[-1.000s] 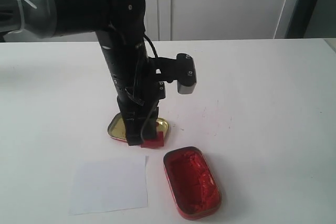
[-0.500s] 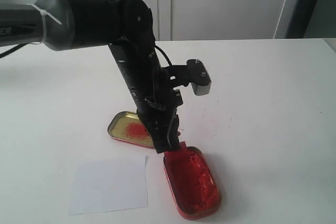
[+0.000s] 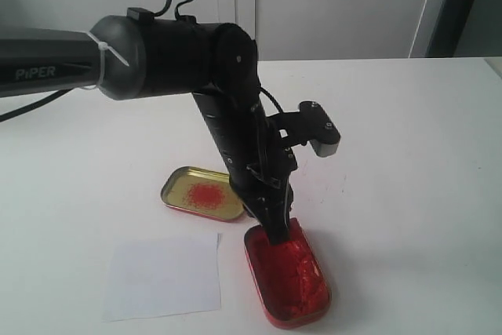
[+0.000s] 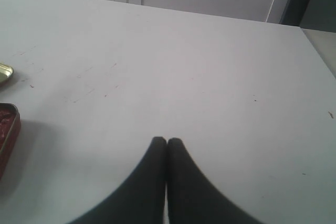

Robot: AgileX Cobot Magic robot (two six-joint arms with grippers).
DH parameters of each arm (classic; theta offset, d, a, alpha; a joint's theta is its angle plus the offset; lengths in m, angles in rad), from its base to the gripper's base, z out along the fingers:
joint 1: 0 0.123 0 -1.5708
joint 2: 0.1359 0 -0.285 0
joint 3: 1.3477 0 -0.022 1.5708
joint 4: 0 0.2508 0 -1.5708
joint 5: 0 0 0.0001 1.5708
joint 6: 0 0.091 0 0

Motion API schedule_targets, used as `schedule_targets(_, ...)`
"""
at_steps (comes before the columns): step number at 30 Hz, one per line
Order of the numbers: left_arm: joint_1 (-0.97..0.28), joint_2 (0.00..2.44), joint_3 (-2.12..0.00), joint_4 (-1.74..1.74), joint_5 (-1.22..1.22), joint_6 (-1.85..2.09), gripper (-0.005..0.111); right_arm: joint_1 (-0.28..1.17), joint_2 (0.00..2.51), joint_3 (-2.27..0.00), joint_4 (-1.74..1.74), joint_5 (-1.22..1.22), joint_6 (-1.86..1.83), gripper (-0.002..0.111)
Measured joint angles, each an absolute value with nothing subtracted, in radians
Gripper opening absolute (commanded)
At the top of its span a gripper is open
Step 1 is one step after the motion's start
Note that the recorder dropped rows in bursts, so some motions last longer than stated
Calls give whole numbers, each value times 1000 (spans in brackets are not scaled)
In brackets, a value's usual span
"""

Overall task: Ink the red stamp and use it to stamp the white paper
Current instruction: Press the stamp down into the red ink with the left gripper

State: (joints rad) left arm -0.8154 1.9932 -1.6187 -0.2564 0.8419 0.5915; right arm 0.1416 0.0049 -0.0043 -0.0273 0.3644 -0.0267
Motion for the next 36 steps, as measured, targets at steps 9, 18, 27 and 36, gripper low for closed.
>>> schedule_targets(9,-822,2017,-1604,-185,804,534,0,142,5,-4,-27,364,-27,0)
schedule_targets(18,-824,2017,-1555,-185,763,525,0,142,5,-4,-27,364,-27,0)
schedule_targets(27,-824,2017,-1553,-189,741,525,0,142,5,-4,-27,364,-6,0)
schedule_targets(36,-824,2017,-1553,-189,731,525,0,142,5,-4,-27,364,0,0)
